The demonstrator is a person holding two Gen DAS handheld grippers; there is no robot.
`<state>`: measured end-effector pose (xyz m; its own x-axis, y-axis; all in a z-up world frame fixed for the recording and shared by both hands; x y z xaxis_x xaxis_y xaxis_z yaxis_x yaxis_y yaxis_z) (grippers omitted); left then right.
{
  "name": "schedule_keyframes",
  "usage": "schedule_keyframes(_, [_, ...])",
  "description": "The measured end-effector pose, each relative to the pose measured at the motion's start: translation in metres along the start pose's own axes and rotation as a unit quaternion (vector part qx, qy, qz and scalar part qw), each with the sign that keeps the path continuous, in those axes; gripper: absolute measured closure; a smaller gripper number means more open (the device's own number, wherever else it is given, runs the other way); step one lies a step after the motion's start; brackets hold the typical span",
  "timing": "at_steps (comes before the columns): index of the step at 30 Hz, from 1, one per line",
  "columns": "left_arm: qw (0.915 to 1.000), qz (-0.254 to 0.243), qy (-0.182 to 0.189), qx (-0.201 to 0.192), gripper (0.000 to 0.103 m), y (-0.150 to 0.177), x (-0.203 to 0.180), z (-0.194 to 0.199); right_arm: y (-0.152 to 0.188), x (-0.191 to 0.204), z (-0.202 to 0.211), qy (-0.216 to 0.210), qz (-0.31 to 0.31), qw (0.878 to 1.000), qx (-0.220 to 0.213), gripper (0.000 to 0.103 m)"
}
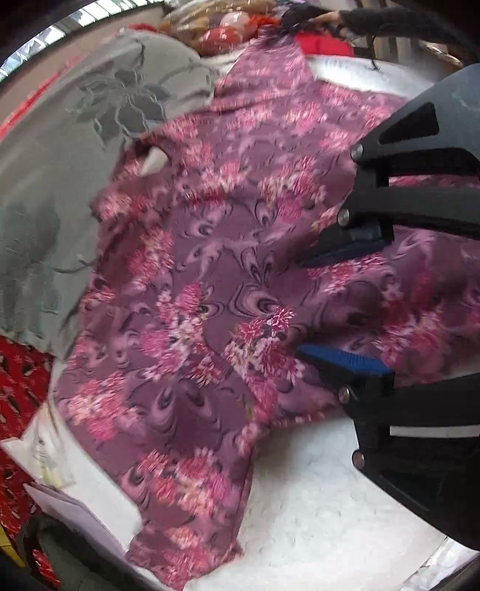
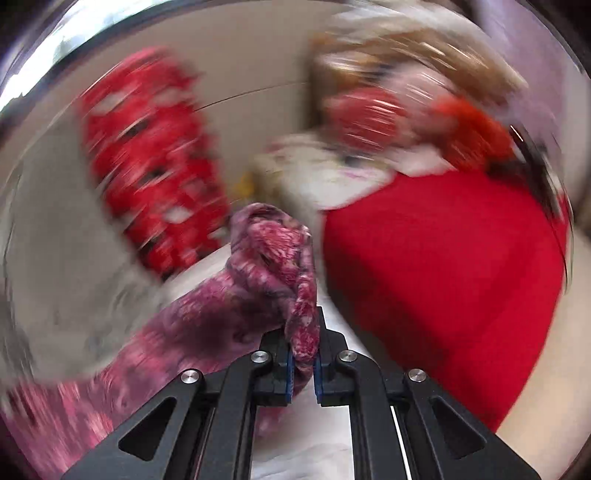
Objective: Fold small clothes
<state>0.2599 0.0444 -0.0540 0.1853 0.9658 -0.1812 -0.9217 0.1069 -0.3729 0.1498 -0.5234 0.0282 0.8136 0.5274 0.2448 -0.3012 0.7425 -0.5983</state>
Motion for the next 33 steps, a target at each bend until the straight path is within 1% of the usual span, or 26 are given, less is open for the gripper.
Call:
schedule_keyframes(1, [0.9999,0.004,-0.006,0.010,0.061,0.000,0.000,-0.008,-0.001,-0.018,-0.007,0.007,-0.031,0.999,0.016,0.096])
schedule_keyframes(2, [0.9998,0.007,-0.010,0.017,0.061,0.001,0.000,-0.015,0.001,-0.033,-0.014,0.004,-0.062,0.997,0.035,0.092])
schedule_keyframes(4, [0.9997,0.001,-0.020,0.011,0.058,0.003,-0.002,-0.019,0.012,-0.057,-0.026,-0.016,-0.117,0.991,0.067,0.089])
schedule_keyframes(5, [0.9997,-0.003,-0.021,0.007,0.057,0.004,-0.003,-0.019,0.018,-0.068,-0.025,-0.026,-0.142,0.987,0.066,0.087])
schedule_keyframes(6, [0.9997,-0.008,-0.022,0.007,0.054,0.004,-0.005,-0.018,0.023,-0.078,-0.022,-0.050,-0.166,0.983,0.059,0.082])
schedule_keyframes(7, [0.9997,-0.009,-0.023,0.008,0.053,0.005,-0.006,-0.019,0.032,-0.090,-0.018,-0.090,-0.202,0.974,0.053,0.076])
schedule_keyframes(8, [0.9996,-0.010,-0.023,0.008,0.053,0.005,-0.007,-0.019,0.039,-0.097,-0.016,-0.112,-0.226,0.966,0.053,0.063])
schedule_keyframes(9, [0.9996,-0.011,-0.023,0.009,0.052,0.005,-0.007,-0.020,0.045,-0.100,-0.015,-0.123,-0.239,0.962,0.054,0.055])
schedule_keyframes(11, [0.9996,-0.009,-0.024,0.008,0.050,0.005,-0.009,-0.021,0.058,-0.103,-0.018,-0.144,-0.254,0.954,0.064,0.054])
schedule_keyframes(12, [0.9996,-0.007,-0.026,0.007,0.050,0.006,-0.011,-0.021,0.062,-0.099,-0.022,-0.148,-0.250,0.954,0.075,0.054])
schedule_keyframes(13, [0.9996,-0.006,-0.028,0.006,0.050,0.006,-0.012,-0.021,0.065,-0.093,-0.025,-0.142,-0.237,0.958,0.084,0.054])
schedule_keyframes(14, [0.9995,-0.006,-0.030,0.006,0.050,0.006,-0.013,-0.021,0.064,-0.086,-0.023,-0.128,-0.217,0.965,0.073,0.054])
schedule_keyframes(15, [0.9995,-0.007,-0.032,0.007,0.050,0.007,-0.014,-0.019,0.063,-0.082,-0.021,-0.121,-0.206,0.969,0.066,0.052])
schedule_keyframes(16, [0.9995,-0.006,-0.031,0.007,0.050,0.008,-0.014,-0.016,0.061,-0.076,-0.022,-0.120,-0.198,0.971,0.065,0.052])
schedule_keyframes(17, [0.9996,0.002,-0.026,0.007,0.050,0.009,-0.012,-0.012,0.060,-0.071,-0.024,-0.119,-0.193,0.972,0.067,0.057])
schedule_keyframes(18, [0.9997,0.008,-0.021,0.005,0.050,0.010,-0.010,-0.007,0.057,-0.068,-0.024,-0.116,-0.185,0.974,0.067,0.081])
schedule_keyframes(19, [0.9998,0.012,-0.015,0.003,0.050,0.012,-0.007,-0.002,0.054,-0.063,-0.021,-0.116,-0.172,0.976,0.067,0.096])
schedule_keyframes(20, [0.9998,0.012,-0.018,0.005,0.050,0.014,-0.005,0.001,0.050,-0.061,-0.018,-0.119,-0.165,0.977,0.064,0.095])
schedule_keyframes(22, [0.9992,0.005,-0.036,0.015,0.050,0.020,0.004,0.002,0.039,-0.062,-0.004,-0.129,-0.158,0.978,0.038,0.095])
schedule_keyframes(23, [0.9988,0.002,-0.043,0.021,0.050,0.024,0.007,0.001,0.034,-0.064,0.001,-0.122,-0.151,0.981,0.026,0.095])
schedule_keyframes(24, [0.9988,-0.002,-0.043,0.024,0.052,0.028,0.009,0.000,0.032,-0.069,0.002,-0.105,-0.147,0.983,0.024,0.096])
schedule_keyframes(26, [0.9990,0.002,-0.040,0.018,0.052,0.030,0.008,0.007,0.032,-0.076,-0.005,-0.079,-0.156,0.983,0.049,0.095])
schedule_keyframes(28, [0.9999,0.013,-0.008,0.006,0.052,0.026,0.001,0.018,0.034,-0.075,-0.003,-0.076,-0.152,0.984,0.048,0.095])
schedule_keyframes(30, [0.9994,0.018,0.027,-0.009,0.052,0.018,-0.011,0.026,0.034,-0.064,0.007,-0.095,-0.131,0.986,0.032,0.095])
schedule_keyframes(32, [0.9990,0.009,0.041,-0.018,0.052,0.011,-0.023,0.027,0.034,-0.046,0.016,-0.107,-0.106,0.988,0.029,0.095])
schedule_keyframes(33, [0.9991,0.000,0.039,-0.017,0.052,0.008,-0.030,0.024,0.034,-0.037,0.020,-0.117,-0.097,0.988,0.032,0.095])
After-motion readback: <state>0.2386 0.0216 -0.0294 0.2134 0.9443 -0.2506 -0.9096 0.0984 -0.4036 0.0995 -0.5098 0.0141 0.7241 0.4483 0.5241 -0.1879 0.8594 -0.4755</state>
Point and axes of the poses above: each gripper's, at about its wrist camera, not at the fingertips, and z roughly against the way its jaws point, x to its left, y to its underside, the point moved 3 cm from there along -z, roughly the way its jaws point, and after that the axes turned 9 degrees about -z, right-handed, at the moved point
